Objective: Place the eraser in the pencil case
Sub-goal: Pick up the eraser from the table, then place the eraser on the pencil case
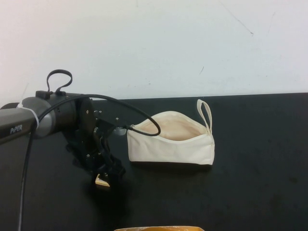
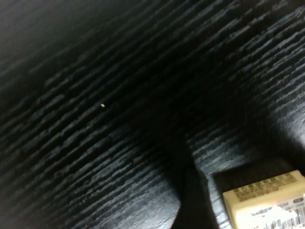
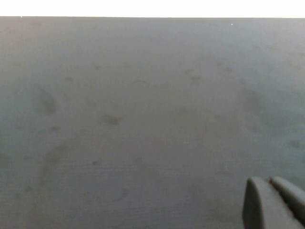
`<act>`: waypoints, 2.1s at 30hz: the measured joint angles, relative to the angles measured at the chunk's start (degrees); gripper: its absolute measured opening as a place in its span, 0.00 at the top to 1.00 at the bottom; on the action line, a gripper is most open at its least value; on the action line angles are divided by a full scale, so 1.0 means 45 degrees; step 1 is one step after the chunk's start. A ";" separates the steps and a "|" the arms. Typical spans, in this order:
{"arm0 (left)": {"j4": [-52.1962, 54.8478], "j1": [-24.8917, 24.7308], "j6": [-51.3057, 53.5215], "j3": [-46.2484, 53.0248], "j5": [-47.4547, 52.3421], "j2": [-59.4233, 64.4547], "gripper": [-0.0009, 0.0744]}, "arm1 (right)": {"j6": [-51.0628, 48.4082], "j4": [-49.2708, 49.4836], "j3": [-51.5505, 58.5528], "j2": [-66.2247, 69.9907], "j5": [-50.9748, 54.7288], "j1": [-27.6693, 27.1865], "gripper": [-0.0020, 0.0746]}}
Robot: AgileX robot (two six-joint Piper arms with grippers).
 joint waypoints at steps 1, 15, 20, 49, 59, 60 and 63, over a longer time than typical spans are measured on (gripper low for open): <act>0.0000 0.0000 0.0000 0.0000 0.0000 0.0012 0.39 | 0.0000 0.0000 0.0000 0.0000 0.0000 0.0000 0.97; 0.0118 0.0000 -0.0188 -0.0205 0.1616 -0.0393 0.61 | 0.0000 0.0000 0.0000 0.0000 0.0000 0.0000 0.97; -0.0714 -0.0088 -0.0127 -0.1002 0.1559 -0.2148 0.61 | 0.0000 0.0000 0.0000 0.0000 0.0000 0.0000 0.97; -0.3138 -0.2644 0.1307 -0.1849 -0.4560 -0.1187 0.34 | 0.0000 0.0000 0.0000 0.0000 0.0000 0.0000 0.97; -0.2943 -0.1302 0.1354 -0.1826 -0.1518 -0.4626 0.92 | 0.0000 0.0000 0.0000 0.0000 0.0000 0.0000 0.98; -0.2943 -0.1177 0.1379 -0.1758 -0.1202 -0.5108 0.95 | 0.0000 0.0000 0.0000 0.0000 0.0000 0.0000 0.97; -0.2855 -0.1018 0.1575 -0.1010 -0.0727 -0.6680 0.97 | 0.0000 0.0000 0.0000 0.0000 0.0000 0.0000 0.97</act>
